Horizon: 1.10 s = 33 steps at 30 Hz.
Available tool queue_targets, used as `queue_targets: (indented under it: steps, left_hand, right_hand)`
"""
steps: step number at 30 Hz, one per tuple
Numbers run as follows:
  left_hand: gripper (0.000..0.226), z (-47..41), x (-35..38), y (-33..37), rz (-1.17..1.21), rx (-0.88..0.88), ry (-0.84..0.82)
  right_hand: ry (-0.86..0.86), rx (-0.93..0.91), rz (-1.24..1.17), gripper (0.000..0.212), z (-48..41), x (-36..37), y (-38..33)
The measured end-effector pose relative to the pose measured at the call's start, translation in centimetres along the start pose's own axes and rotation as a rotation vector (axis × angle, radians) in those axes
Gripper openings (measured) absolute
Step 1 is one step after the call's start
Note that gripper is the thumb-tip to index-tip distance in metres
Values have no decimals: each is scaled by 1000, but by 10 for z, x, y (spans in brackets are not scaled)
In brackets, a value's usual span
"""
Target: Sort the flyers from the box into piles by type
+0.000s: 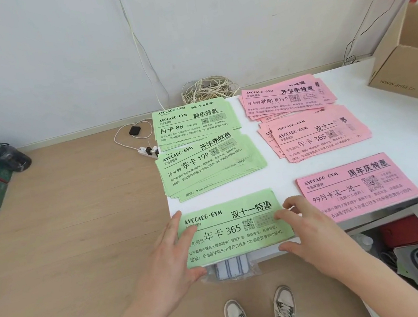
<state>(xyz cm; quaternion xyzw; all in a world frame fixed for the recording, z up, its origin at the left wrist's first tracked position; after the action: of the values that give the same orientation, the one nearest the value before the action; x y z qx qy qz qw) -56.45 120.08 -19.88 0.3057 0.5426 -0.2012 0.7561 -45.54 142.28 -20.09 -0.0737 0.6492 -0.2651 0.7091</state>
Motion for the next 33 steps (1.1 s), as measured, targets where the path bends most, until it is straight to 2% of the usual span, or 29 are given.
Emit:
queue_targets:
  steps: [3,6,9,13,15,17,19,21,24,29,33]
  left_hand:
    - [72,-1,-1,2,-51,70,65]
    - [57,-4,1,9,-78,116,93]
    - [52,-7,1,12,-81,142,121]
    - [53,-6,1,12,-113,137,115]
    - [47,-6,-1,11,-87,133,102]
    - [37,-11,-6,5,31,106,90]
    - [29,-19,-19,-2,211,29,130]
    - [28,-32,-37,-15,307,-84,248]
    - [42,-59,-52,-42,336,-293,320]
    - [57,-105,-45,-67,489,-560,184]
    - [39,-116,-26,-76,639,-670,134]
  right_hand:
    - [43,-66,53,61,2,0,-5]
    - [60,-133,112,52,0,-1,-15]
    - [58,-187,151,47,-4,1,-19]
    - [-4,-148,190,46,-4,2,-19]
    - [-55,-114,227,39,-4,-2,-24]
    - [-135,-47,164,38,-4,-4,-21]
    - [-113,50,-10,34,-11,-17,-15]
    - [-22,150,-219,29,-27,-34,-7]
    - [56,287,-417,37,-62,-51,6]
    - [-6,356,-354,54,-122,-49,7]
    - [20,337,-254,54,-141,-47,-2]
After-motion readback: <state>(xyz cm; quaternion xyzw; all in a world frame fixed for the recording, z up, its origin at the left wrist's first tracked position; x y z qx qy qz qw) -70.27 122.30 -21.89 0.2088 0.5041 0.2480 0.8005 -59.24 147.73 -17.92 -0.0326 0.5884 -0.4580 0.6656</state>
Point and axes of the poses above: each hand's wrist, its own z-axis away from the middle knuckle, its own x-axis out of the palm, y = z × x, the point moved 7 cm from there along -z, towards the middle knuckle, and after that the axes turned 5 degrees about -z, right-handed, at the moved point
